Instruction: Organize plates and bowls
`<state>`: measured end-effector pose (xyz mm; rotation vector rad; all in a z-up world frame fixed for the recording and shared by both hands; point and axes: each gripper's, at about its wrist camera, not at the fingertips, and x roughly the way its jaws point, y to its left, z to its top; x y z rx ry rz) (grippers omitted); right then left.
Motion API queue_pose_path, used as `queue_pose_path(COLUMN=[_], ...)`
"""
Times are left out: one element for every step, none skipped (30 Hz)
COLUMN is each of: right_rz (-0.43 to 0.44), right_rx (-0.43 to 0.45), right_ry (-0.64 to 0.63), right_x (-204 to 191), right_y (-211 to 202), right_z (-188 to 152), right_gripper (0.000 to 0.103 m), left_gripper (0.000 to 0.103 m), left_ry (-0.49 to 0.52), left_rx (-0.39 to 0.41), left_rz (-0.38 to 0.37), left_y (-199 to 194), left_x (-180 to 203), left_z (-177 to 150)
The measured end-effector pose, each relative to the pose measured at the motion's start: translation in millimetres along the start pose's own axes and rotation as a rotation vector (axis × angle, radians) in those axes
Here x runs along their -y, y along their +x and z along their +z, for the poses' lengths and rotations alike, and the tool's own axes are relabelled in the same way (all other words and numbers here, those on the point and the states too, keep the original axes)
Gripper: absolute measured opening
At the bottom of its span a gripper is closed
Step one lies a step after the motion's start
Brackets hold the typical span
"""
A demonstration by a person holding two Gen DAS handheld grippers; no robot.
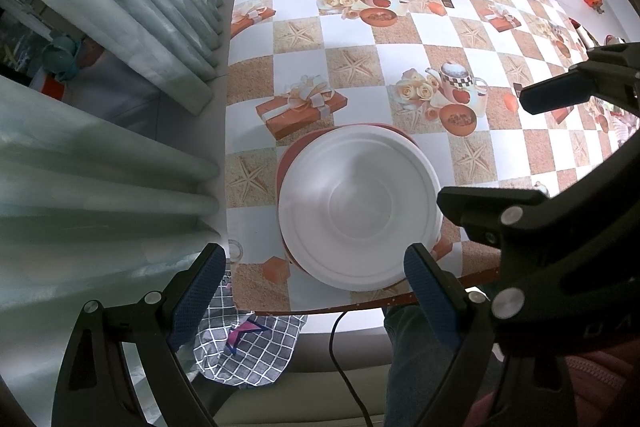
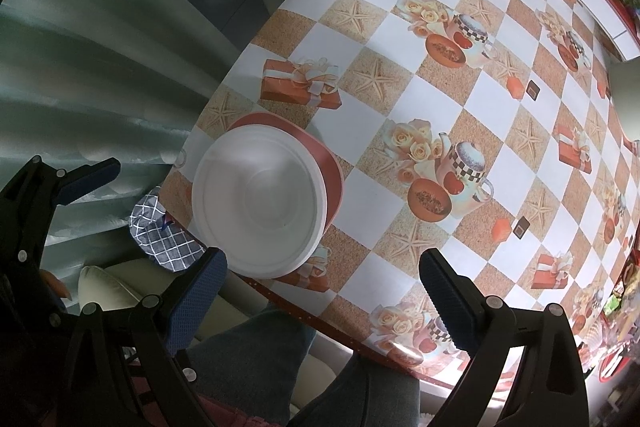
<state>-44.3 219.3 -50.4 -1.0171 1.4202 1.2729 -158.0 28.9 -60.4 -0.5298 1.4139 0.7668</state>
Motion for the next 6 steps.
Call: queue_pose_path(right_rz=[0.000, 0.001, 0.002, 0.001, 0.002, 0.003], right_rx=[-0.001, -0.001, -0.002, -0.001, 0.001, 0.000], right_ry=[-0.001, -0.001, -0.003, -0.003, -0.004, -0.005], right_x=[0.0, 0.0, -0.1, -0.1, -0.1, 0.1], right_y=[0.1, 0.7, 1.2, 1.1, 1.3, 1.5], right_z=[0.0, -0.4, -1.0, -1.1, -1.1, -0.9], right_gripper=[0.098, 0.098, 0.098, 0.098, 0.098, 0.098], left_gripper=[0.093, 0.093, 0.093, 0.093, 0.093, 0.093], left_ry=[-0.002, -0.004, -0.005, -0.012, -0.017, -0.027], left_rx=[0.000, 0.004, 0.017, 0.038, 0.049, 0.052], left_rz=[-0.001, -0.005, -0.014, -0.024, -0.030, -0.035], left_y=[-0.3, -0.8, -2.2, -4.9, -5.6, -5.1], left_x=[0.4, 0.6, 0.3, -0.9, -1.6, -3.0], left_z=[-0.2, -0.3, -0.3, -0.3, 1.1, 2.3])
